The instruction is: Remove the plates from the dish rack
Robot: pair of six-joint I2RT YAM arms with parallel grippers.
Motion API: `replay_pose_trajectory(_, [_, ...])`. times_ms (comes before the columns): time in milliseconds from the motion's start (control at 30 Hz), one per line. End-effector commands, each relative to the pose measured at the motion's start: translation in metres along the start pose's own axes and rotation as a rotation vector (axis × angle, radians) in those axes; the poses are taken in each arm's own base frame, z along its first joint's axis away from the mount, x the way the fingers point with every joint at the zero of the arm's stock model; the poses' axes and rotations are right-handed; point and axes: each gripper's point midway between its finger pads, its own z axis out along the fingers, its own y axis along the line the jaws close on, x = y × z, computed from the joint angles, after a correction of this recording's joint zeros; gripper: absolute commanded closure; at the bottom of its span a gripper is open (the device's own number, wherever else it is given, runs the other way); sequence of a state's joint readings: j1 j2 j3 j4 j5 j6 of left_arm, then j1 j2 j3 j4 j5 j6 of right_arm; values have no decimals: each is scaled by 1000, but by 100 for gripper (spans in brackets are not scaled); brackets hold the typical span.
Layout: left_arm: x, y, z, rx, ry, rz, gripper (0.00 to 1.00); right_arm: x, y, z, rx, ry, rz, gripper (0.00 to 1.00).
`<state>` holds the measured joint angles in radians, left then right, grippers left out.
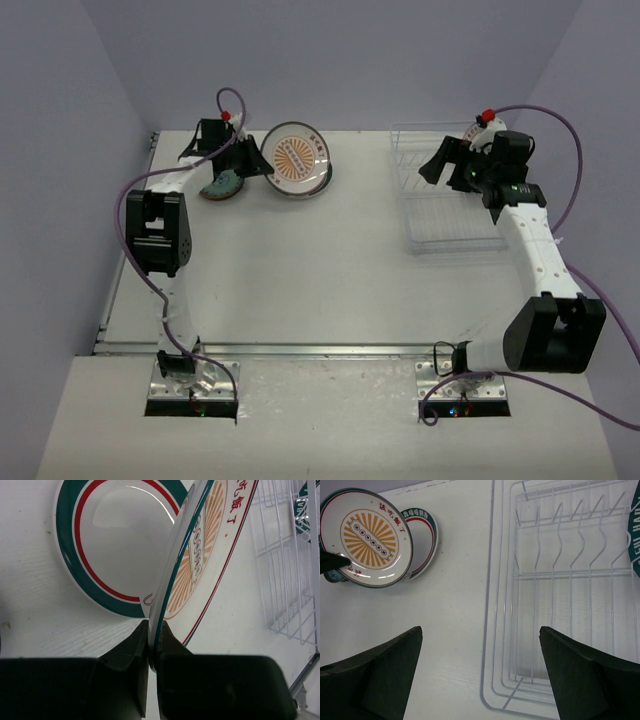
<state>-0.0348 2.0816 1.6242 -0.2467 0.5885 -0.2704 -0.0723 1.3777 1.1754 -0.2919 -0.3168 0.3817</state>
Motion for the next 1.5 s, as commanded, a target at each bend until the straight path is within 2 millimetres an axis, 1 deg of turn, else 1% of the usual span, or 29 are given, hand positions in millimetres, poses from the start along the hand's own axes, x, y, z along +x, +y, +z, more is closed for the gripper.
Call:
replay_pose_trajectory(0, [-40,-15,14,27,-110,34,95,-19,-7,-9,63,-75,-36,1])
replay_pose_trajectory(33, [-39,-10,20,19,-108,22,95,-21,-9,-9,71,-79,-34,1])
replay_pose_trajectory(200, [-37,5,34,1,-108,-35,95,-24,-15,-7,85,-83,-7,1])
replay_pose_trajectory(333, [-35,19,38,-36,-108,-60,95,-24,-13,-5,77,-78,4,1])
replay_pose_trajectory(367, [-34,21,37,-39,-106,-63,94,-24,-13,-5,77,-77,6,1])
replay_pose_trajectory(400, [-34,22,36,-39,-103,-60,90,-24,-14,-5,78,-78,7,1])
replay_pose_trajectory(433, [-33,21,35,-36,-97,-50,84,-24,-14,-6,81,-80,6,1])
replay_pose_trajectory(467, [-32,21,35,-36,-90,-47,75,-24,-14,-6,84,-81,4,1])
replay_pose_trajectory(500, [-32,20,32,-37,-86,-44,61,-24,-15,-6,87,-81,3,1])
replay_pose_trajectory(567, [-35,18,24,-57,-92,-29,43,-27,-16,-7,93,-88,-9,1])
replay_pose_trajectory(600, [-37,17,20,-67,-96,-21,41,-28,-16,-8,95,-93,-15,1])
replay_pose_trajectory(667, [-44,12,10,-90,-113,7,34,-33,-17,-10,106,-106,-32,1])
replay_pose_trajectory(700, [-49,10,1,-117,-129,31,33,-35,-19,-11,117,-112,-47,1])
replay_pose_trajectory(733, [-49,10,0,-126,-124,43,33,-38,-19,-12,119,-118,-52,1])
replay_pose_trajectory(767, [-59,6,-14,-170,-159,75,32,-41,-23,-13,140,-127,-75,1])
replay_pose_trajectory(800, [-65,4,-23,-206,-179,99,32,-45,-25,-14,156,-134,-93,1])
replay_pose_trajectory(867, [-76,-14,-44,-284,-217,218,31,-53,-34,-16,203,-149,-133,1])
replay_pose_trajectory(900, [-75,-15,-47,-352,-227,276,31,-58,-41,-17,247,-160,-163,1])
replay_pose_trajectory(933, [-77,-18,-57,-426,-254,328,31,-63,-48,-17,283,-165,-200,1])
replay_pose_trajectory(967, [-81,-22,-71,-503,-288,373,30,-67,-55,-18,316,-167,-240,1])
replay_pose_trajectory(1033, [-75,-39,-88,-590,-326,497,27,-79,-74,-18,419,-174,-302,2])
replay_pose_trajectory(1067, [-70,-49,-93,-606,-343,542,23,-84,-83,-18,458,-175,-326,2])
replay_pose_trajectory(1133, [-61,-65,-99,-610,-360,591,21,-95,-99,-12,513,-175,-353,6])
replay_pose_trajectory(1167, [-56,-74,-101,-601,-363,611,20,-101,-109,-9,538,-175,-357,10])
replay_pose_trajectory(1200, [-51,-84,-102,-588,-365,623,20,-105,-115,-6,549,-176,-364,15])
replay_pose_trajectory(1267, [-43,-89,-103,-576,-360,633,23,-114,-126,-2,561,-169,-389,21])
replay_pose_trajectory(1333, [-38,-95,-103,-554,-365,640,23,-124,-141,9,582,-167,-397,28])
replay_pose_trajectory(1467, [-30,-97,-101,-541,-350,653,23,-136,-158,25,610,-157,-420,40])
